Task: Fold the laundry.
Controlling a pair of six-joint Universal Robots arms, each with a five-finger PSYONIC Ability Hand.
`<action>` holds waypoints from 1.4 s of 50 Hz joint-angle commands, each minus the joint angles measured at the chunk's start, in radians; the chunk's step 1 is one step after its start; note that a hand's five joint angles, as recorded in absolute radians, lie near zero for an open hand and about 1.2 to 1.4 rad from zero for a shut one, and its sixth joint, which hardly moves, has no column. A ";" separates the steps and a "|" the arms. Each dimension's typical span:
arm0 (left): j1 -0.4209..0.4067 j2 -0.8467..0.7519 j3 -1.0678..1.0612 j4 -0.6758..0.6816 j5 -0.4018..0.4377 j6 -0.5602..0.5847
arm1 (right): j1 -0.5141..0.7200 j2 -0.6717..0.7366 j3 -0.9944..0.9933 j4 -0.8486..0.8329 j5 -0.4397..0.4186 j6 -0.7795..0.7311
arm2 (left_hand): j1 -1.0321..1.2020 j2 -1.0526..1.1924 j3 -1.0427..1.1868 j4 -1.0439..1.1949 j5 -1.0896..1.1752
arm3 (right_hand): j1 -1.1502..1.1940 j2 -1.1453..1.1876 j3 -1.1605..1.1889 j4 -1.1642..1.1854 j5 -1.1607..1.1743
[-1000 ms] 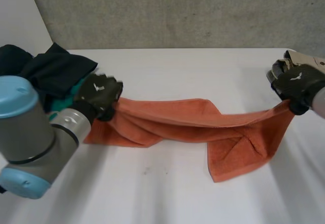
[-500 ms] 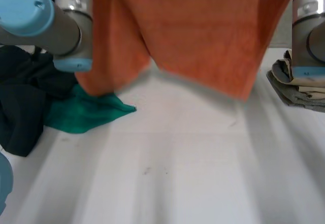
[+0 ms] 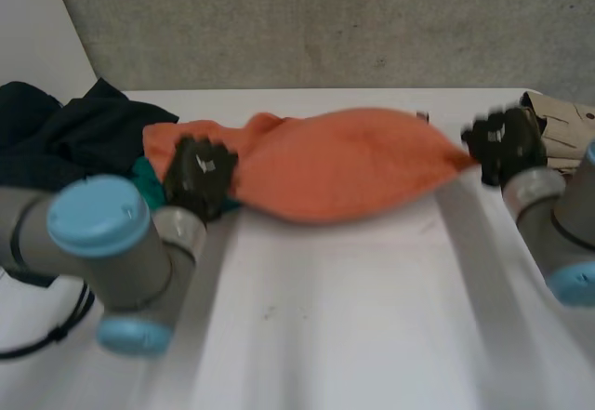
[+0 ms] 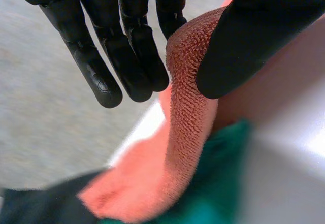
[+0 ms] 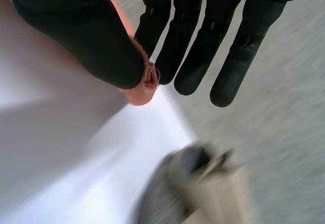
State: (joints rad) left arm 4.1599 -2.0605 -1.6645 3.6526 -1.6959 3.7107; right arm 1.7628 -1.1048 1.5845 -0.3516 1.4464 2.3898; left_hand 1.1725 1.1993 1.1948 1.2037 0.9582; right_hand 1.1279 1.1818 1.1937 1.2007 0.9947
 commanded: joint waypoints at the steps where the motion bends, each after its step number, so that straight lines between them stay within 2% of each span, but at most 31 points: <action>1: -0.073 0.075 -0.150 -0.087 -0.027 -0.011 | -0.097 -0.047 0.138 0.103 -0.005 -0.001 | 0.224 0.197 0.201 0.193 0.264 | 0.268 0.215 0.203 0.196 0.227; 5: -0.092 0.140 -0.185 -0.181 -0.059 -0.044 | -0.147 -0.098 0.193 0.106 -0.024 -0.001 | 0.224 0.197 0.201 0.193 0.264 | 0.268 0.215 0.203 0.196 0.227; 7: -0.104 0.167 -0.195 -0.219 -0.061 -0.066 | -0.160 -0.118 0.207 0.106 -0.049 0.000 | 0.134 0.107 0.111 0.102 0.173 | 0.268 0.215 0.203 0.196 0.227; 8: -0.110 0.180 -0.198 -0.238 -0.061 -0.078 | -0.161 -0.122 0.210 0.106 -0.058 0.000 | 0.063 0.037 0.041 0.032 0.103 | 0.268 0.215 0.203 0.196 0.227; 10: -0.118 0.217 -0.198 -0.279 -0.051 -0.112 | -0.163 -0.124 0.213 0.106 -0.070 0.002 | -0.329 -0.356 -0.351 -0.360 -0.289 | 0.268 0.215 0.203 0.196 0.227; 12: -0.116 0.253 -0.195 -0.304 -0.048 -0.129 | -0.163 -0.124 0.218 0.106 -0.083 0.009 | -0.839 -0.866 -0.861 -0.870 -0.799 | 0.268 0.215 0.203 0.196 0.227; 17: -0.086 0.313 -0.182 -0.307 -0.039 -0.126 | -0.161 -0.122 0.230 0.103 -0.090 0.022 | -0.894 -0.921 -0.917 -0.926 -0.855 | 0.268 0.215 0.203 0.196 0.227; 18: -0.067 0.321 -0.178 -0.307 -0.031 -0.124 | -0.161 -0.121 0.232 0.103 -0.092 0.022 | -0.894 -0.921 -0.917 -0.926 -0.855 | 0.268 0.215 0.203 0.196 0.227; 22: 0.067 0.344 -0.146 -0.308 0.083 -0.104 | -0.161 -0.121 0.233 0.102 -0.092 0.022 | -0.883 -0.909 -0.905 -0.914 -0.843 | 0.268 0.215 0.203 0.196 0.227; 23: 0.127 0.342 -0.130 -0.310 0.153 -0.091 | -0.161 -0.121 0.235 0.102 -0.092 0.022 | -0.871 -0.898 -0.893 -0.902 -0.831 | 0.268 0.215 0.203 0.196 0.227; 28: 0.278 0.309 -0.090 -0.302 0.372 -0.037 | -0.161 -0.119 0.238 0.102 -0.092 0.022 | -0.792 -0.819 -0.814 -0.823 -0.752 | 0.268 0.215 0.203 0.196 0.227; 30: 0.308 0.269 -0.069 -0.304 0.427 -0.017 | -0.161 -0.119 0.242 0.098 -0.093 0.022 | -0.757 -0.783 -0.779 -0.788 -0.717 | 0.268 0.215 0.203 0.196 0.227; 31: 0.324 0.217 -0.040 -0.307 0.480 0.000 | -0.161 -0.119 0.242 0.098 -0.093 0.022 | -0.695 -0.722 -0.718 -0.727 -0.656 | 0.268 0.215 0.203 0.196 0.227; 38: 0.310 0.025 0.135 -0.316 0.591 0.040 | -0.161 -0.113 0.244 0.097 -0.093 0.022 | -0.618 -0.645 -0.641 -0.650 -0.579 | 0.268 0.215 0.203 0.196 0.227; 43: 0.278 -0.110 0.296 -0.351 0.591 0.043 | -0.163 -0.113 0.255 0.097 -0.095 0.022 | -0.627 -0.654 -0.650 -0.658 -0.587 | 0.268 0.215 0.203 0.196 0.227; 48: 0.238 -0.246 0.488 -0.483 0.596 0.057 | -0.163 -0.107 0.264 0.095 -0.095 0.022 | -0.642 -0.669 -0.664 -0.673 -0.602 | 0.268 0.215 0.203 0.196 0.227; 53: 0.201 -0.403 0.684 -0.656 0.585 0.159 | -0.160 -0.105 0.267 0.095 -0.093 0.022 | -0.648 -0.675 -0.670 -0.679 -0.608 | 0.268 0.215 0.203 0.196 0.227; 57: 0.189 -0.461 0.749 -0.720 0.564 0.247 | -0.161 -0.105 0.267 0.095 -0.093 0.020 | -0.613 -0.639 -0.635 -0.644 -0.573 | 0.268 0.215 0.203 0.196 0.227; 59: 0.184 -0.471 0.756 -0.721 0.550 0.262 | -0.161 -0.105 0.267 0.095 -0.093 0.020 | -0.537 -0.563 -0.559 -0.568 -0.497 | 0.268 0.215 0.203 0.196 0.227; 64: 0.175 -0.468 0.758 -0.721 0.499 0.258 | -0.163 -0.104 0.267 0.095 -0.093 0.019 | -0.018 -0.045 -0.040 -0.049 0.022 | 0.268 0.215 0.203 0.196 0.227; 67: 0.158 -0.454 0.750 -0.718 0.483 0.253 | -0.163 -0.104 0.267 0.094 -0.092 0.014 | 0.095 0.068 0.072 0.063 0.134 | 0.268 0.215 0.203 0.196 0.227; 70: 0.138 -0.422 0.724 -0.704 0.466 0.241 | -0.163 -0.105 0.267 0.095 -0.092 0.012 | 0.116 0.089 0.093 0.084 0.155 | 0.268 0.215 0.203 0.196 0.227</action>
State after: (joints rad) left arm 4.3257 -2.5271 -0.9036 2.9270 -1.1998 3.9725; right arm 1.6002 -1.2093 1.8517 -0.2570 1.3536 2.4064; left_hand 1.0478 1.0705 1.0669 1.0814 0.8841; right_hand 1.1279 1.1818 1.1937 1.2007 0.9946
